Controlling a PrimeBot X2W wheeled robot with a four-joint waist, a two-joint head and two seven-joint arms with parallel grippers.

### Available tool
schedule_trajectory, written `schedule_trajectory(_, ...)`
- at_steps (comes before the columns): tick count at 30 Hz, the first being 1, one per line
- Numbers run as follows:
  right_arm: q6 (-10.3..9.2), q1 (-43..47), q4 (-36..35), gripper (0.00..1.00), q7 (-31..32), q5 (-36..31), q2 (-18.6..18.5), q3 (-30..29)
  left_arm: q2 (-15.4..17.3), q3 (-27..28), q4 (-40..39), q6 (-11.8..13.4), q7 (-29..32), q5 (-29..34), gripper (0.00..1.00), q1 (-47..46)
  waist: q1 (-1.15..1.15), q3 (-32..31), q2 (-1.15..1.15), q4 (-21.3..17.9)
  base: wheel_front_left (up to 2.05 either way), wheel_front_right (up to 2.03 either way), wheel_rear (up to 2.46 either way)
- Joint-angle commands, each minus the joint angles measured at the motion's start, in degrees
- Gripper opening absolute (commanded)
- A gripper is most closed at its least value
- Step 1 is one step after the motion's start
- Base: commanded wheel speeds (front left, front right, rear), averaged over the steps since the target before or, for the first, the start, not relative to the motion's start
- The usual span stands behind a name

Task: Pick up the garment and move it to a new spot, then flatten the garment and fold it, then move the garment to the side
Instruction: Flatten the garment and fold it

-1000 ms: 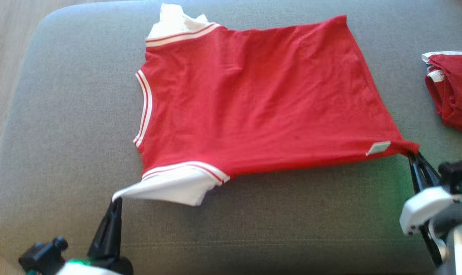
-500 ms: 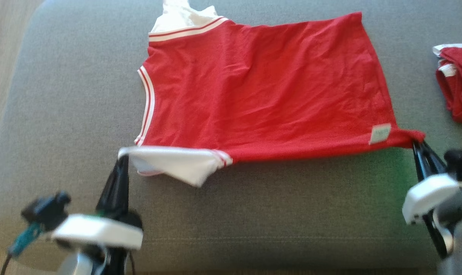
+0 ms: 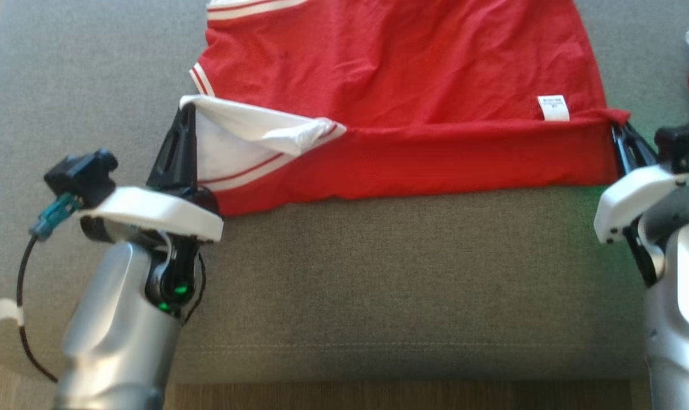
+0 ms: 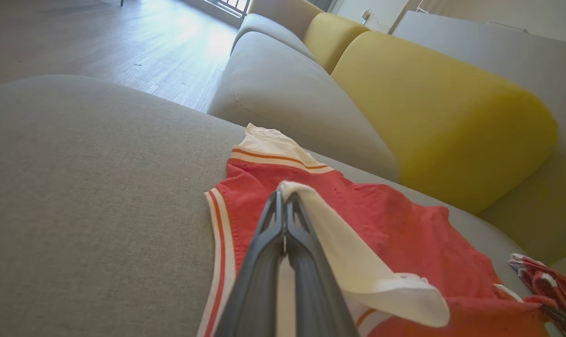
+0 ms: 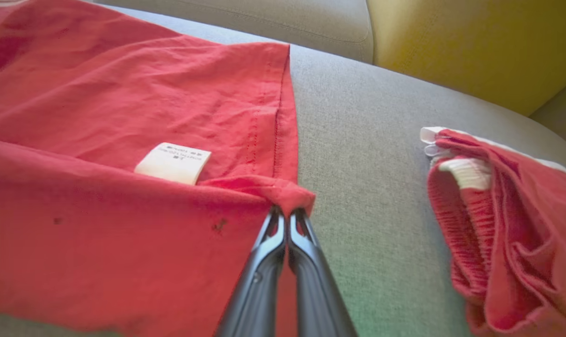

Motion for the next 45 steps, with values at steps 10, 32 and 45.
schedule_trajectory(10, -0.02, -8.1, 7.9, 0.37, -7.6, -4.5, 0.6, 0.5, -1.2, 5.3, 6.3, -1.2, -1.5, 6.0, 0.47, -6.8, 0.0, 2.8, 0.0, 0.5, 0.0, 0.0, 0.0)
schedule_trajectory(32, -0.02, 0.9, 4.2, 1.0, -9.5, -2.2, 3.6, -0.6, -3.9, 5.6, 5.9, 2.3, 2.0, 3.8, 1.0, 12.6, 0.0, -3.7, 0.0, -1.2, 0.0, 0.0, 0.0)
schedule_trajectory(45, -0.02, 1.4, 2.0, 1.0, -7.5, -0.6, 4.0, 1.0, -2.9, 4.8, 10.7, 2.5, 1.0, 5.2, 1.0, 7.3, 0.0, -2.3, 0.0, -1.9, 0.0, 0.0, 0.0)
